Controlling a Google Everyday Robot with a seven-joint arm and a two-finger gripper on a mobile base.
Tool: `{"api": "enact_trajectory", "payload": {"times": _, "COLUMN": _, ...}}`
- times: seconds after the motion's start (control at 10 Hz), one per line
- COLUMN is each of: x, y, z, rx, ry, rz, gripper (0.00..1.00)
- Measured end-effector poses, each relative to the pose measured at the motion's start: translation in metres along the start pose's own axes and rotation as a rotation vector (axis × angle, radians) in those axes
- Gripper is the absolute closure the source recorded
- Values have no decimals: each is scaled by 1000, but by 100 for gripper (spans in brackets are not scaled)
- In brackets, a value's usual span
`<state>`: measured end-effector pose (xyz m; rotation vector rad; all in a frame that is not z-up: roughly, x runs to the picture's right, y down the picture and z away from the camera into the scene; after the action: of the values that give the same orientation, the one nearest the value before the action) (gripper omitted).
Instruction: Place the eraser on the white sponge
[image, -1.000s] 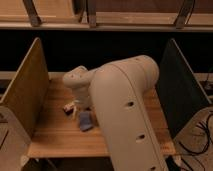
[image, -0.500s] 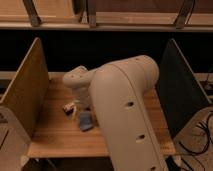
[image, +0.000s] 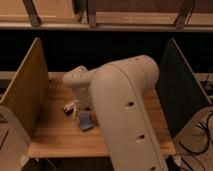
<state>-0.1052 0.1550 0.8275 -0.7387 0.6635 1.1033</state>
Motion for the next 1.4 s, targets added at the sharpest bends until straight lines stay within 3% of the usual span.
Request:
{"api": "enact_trajectory", "payload": {"times": 0.8, "x": 0, "y": 0, "z": 0, "rx": 1, "ry": -1, "rz": -1, "gripper": 20}}
{"api": "enact_trajectory", "payload": {"times": 1.0, "x": -4, "y": 0, "z": -5, "rx": 17, "ry": -29, "rz": -17, "gripper": 20}}
{"api": "enact_trajectory", "payload": {"times": 1.2, "x": -25, "y": 14, "z": -32, "rx": 80, "ry": -152, "rz": -118, "gripper": 20}}
{"api": "enact_trajectory", "payload": {"times": 1.3, "x": -46, "y": 39, "z": -61, "rx": 133, "ry": -259, "rz": -237, "gripper": 20}}
{"api": "enact_trajectory", "payload": {"times": 1.4, "x": -58, "y": 59, "z": -81, "rx": 157, "ry": -327, "rz": -319, "gripper": 20}}
